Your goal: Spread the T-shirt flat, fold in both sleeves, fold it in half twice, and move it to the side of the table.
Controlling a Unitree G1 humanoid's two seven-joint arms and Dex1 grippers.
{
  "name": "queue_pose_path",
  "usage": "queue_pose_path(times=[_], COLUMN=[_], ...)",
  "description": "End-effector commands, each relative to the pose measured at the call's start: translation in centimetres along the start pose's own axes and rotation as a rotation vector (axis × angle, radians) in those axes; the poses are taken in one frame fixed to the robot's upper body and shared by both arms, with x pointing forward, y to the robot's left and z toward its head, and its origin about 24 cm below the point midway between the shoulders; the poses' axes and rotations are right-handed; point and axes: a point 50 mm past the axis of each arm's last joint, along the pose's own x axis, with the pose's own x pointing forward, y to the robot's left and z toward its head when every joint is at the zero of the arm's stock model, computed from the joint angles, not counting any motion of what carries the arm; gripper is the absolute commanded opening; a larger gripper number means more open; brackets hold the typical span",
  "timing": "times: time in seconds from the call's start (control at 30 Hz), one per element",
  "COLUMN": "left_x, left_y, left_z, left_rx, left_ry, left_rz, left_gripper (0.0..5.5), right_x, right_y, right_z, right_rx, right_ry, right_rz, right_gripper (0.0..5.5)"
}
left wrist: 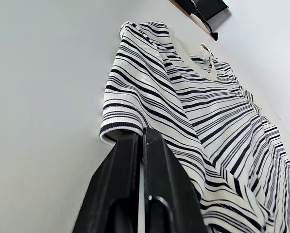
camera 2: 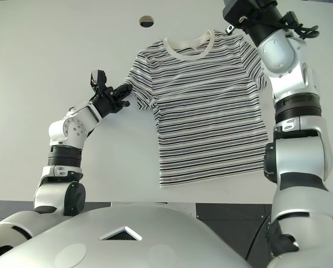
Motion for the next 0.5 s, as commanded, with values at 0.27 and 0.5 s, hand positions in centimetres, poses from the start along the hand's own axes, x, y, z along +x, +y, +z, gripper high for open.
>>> queue_pose_path(times=[0.27,0.5], left_x=[-2.5,-7.2], left_y=[3.0,7.6], left_z=[0.4,4.8], left_rx=[0.061,0.064], left_ry=[-0.016,-0.145], left_rz=[0.094,0.257], left_gripper=[0.13,0.13], right_x=[-0.1,0.2], right_y=[1.2,1.6], right_z=[0.0,0.3], right_rx=[0.009,0.014], right_ry=[0.009,-0.003], right_rz=[0.043,0.058], right_gripper=[1.83,1.83])
